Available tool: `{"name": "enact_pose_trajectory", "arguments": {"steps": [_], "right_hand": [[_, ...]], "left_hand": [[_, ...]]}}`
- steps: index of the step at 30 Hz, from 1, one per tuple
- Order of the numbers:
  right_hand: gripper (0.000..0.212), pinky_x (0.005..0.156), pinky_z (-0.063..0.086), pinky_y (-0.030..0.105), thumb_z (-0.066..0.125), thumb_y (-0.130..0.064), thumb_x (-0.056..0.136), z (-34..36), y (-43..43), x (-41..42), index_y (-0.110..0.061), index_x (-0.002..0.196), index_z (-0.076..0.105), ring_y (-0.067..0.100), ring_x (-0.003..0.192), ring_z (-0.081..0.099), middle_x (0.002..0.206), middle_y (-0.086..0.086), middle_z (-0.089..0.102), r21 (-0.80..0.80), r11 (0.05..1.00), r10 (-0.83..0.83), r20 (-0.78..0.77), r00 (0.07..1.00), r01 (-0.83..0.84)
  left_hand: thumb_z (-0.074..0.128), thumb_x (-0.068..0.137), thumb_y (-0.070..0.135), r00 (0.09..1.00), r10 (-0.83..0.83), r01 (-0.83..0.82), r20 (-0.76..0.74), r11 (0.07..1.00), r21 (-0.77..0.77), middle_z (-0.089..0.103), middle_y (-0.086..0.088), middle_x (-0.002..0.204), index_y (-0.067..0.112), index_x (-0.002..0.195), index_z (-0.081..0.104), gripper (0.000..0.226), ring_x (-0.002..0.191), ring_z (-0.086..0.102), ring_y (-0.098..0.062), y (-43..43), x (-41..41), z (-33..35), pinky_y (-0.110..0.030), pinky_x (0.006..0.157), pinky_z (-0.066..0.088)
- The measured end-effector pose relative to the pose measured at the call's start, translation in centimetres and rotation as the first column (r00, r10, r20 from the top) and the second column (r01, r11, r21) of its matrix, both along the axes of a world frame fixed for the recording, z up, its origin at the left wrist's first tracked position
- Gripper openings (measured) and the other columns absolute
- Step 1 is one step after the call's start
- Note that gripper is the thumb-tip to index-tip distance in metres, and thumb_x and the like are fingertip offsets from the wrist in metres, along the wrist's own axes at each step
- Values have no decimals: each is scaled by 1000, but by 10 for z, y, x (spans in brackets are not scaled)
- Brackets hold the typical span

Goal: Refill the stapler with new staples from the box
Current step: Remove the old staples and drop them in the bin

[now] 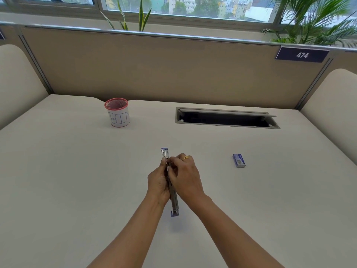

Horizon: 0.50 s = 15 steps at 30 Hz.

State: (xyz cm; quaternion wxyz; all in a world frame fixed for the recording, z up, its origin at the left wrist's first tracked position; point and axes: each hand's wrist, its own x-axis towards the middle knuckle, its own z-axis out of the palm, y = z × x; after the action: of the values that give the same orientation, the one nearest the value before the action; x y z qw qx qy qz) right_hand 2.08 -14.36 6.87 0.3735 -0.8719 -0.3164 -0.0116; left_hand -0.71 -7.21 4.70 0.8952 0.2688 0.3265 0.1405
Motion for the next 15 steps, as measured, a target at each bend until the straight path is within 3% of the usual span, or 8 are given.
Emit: {"name": "enact_pose_trajectory", "arguments": {"steps": [7, 15], "right_hand": [[22, 76, 41, 24, 49, -18, 91, -1, -1, 2, -10, 107, 62, 17, 99, 47, 99, 6, 59, -5, 1000, 4, -19, 1000, -4], [13, 68, 32, 19, 52, -17, 88, -2, -2, 1, -11, 98, 60, 12, 85, 43, 91, 5, 64, 37, 999, 38, -81, 996, -35]], "left_hand": [[54, 91, 25, 1000, 13, -13, 17, 1000, -22, 69, -6, 57, 4, 77, 65, 27, 52, 67, -17, -4, -2, 3, -23, 51, 56], [52, 92, 23, 998, 38, -36, 42, 999, -40, 69, -8, 56, 1, 78, 62, 27, 52, 68, -17, 0, -3, 6, -26, 54, 57]]}}
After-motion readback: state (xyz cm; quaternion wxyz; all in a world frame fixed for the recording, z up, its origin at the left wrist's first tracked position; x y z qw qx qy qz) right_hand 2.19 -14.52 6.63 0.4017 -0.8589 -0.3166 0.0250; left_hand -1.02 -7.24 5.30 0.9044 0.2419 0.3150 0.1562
